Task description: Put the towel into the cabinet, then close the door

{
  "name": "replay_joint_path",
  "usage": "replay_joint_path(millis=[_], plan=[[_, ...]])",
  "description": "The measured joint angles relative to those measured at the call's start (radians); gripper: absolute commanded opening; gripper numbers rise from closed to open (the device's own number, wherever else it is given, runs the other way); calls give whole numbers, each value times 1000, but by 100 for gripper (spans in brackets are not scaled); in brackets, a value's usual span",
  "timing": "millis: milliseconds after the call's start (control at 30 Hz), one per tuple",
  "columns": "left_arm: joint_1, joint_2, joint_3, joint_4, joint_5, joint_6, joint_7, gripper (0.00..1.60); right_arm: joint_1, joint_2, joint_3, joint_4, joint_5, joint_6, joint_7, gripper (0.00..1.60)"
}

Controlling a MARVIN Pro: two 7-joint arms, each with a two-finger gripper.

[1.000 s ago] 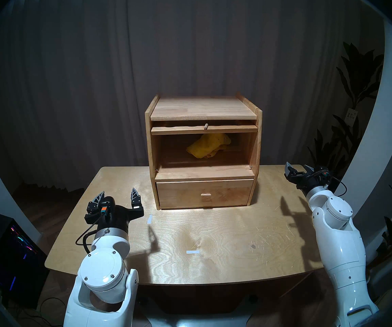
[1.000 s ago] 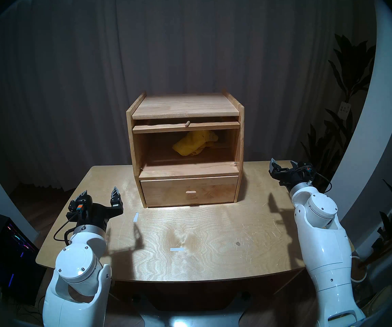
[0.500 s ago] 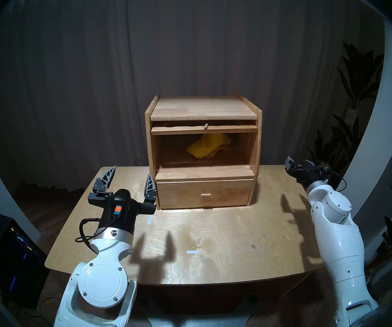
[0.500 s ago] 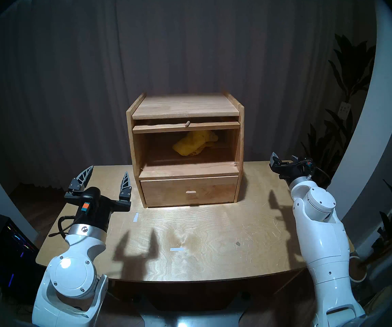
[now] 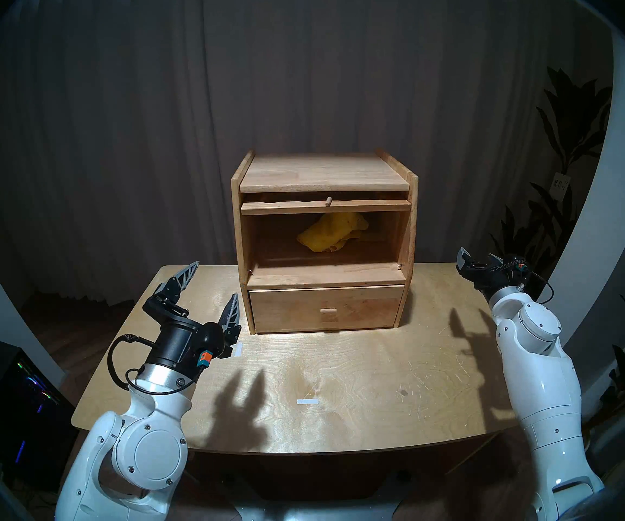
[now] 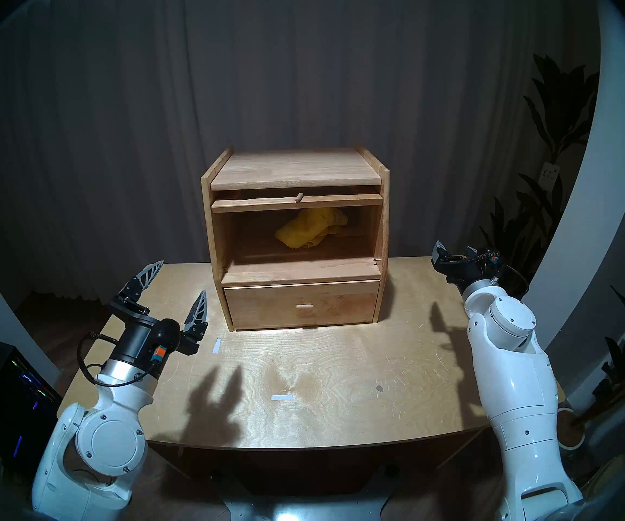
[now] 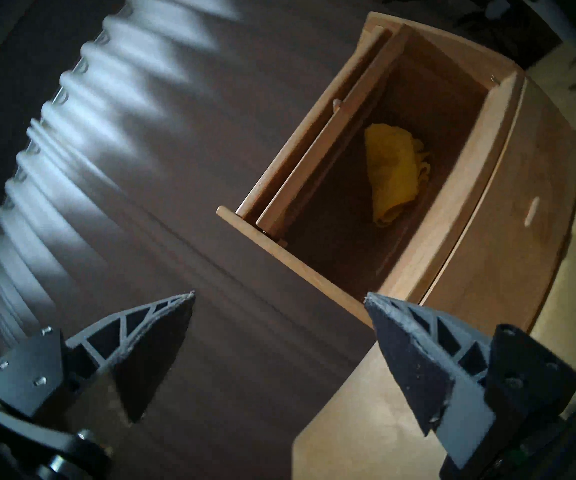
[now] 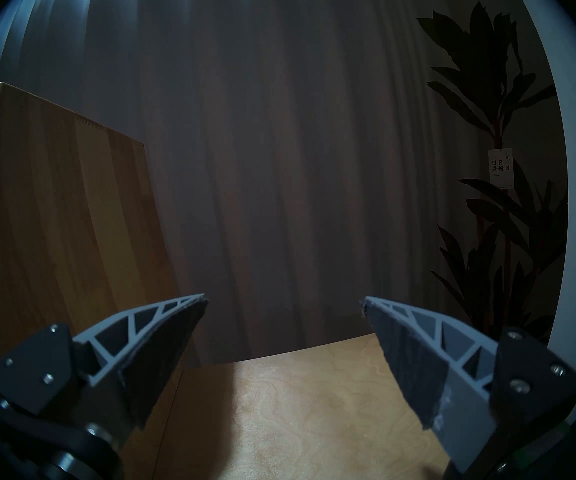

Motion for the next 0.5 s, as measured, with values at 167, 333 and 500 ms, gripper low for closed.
replay_joint_path(millis=[167, 333, 500], plan=[[-17, 54, -17, -24, 145, -47, -49, 160, 3, 1, -1, 1, 2, 0, 2, 160], [-50, 113, -24, -74, 255, -107, -138, 160, 6, 2, -2, 1, 3, -1, 6, 160], [-100, 159, 1, -95, 242, -156, -252, 160, 8, 3, -2, 3, 5, -2, 12, 160]])
